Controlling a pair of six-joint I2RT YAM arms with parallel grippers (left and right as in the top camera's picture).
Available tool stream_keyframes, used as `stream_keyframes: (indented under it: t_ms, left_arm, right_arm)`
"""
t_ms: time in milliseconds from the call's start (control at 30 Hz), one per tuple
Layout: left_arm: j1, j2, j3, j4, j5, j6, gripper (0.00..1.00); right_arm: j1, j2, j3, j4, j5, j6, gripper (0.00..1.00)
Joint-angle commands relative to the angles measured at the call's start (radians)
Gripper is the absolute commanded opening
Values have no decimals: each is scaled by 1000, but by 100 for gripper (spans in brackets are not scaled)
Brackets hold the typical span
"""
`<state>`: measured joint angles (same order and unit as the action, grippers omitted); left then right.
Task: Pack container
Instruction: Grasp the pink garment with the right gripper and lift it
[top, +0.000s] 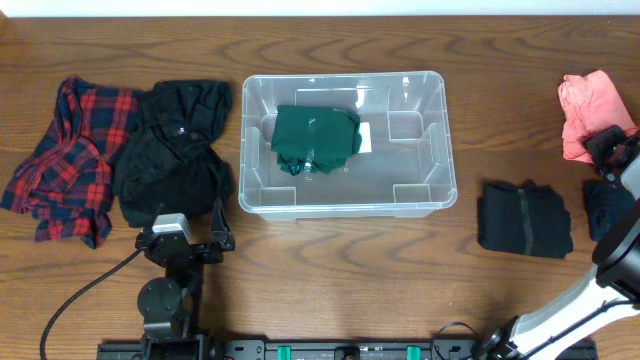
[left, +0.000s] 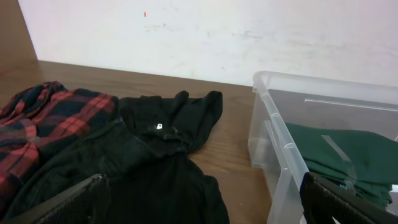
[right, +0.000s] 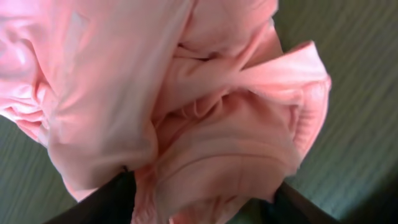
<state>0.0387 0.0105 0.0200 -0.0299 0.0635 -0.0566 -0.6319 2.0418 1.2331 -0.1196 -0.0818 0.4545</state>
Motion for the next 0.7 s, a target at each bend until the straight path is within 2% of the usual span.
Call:
stream_keyframes:
  t_ms: [0,200,467,667]
  left_arm:
    - [4,-5,-16,-36,6,-12,98]
    - [4,-5,-16,-36,6,-12,98]
    - [4,-5,-16,-36,6,-12,98]
    - [4,-5,-16,-36,6,-12,98]
  right_arm:
    - [-5,32,-5,19,-4,-14,41]
    - [-10,49,-5,63,6,-71,1]
    - [-3,3,61,-34,-77,-106,1]
    - [33,-93,201,-145,-282,-136,1]
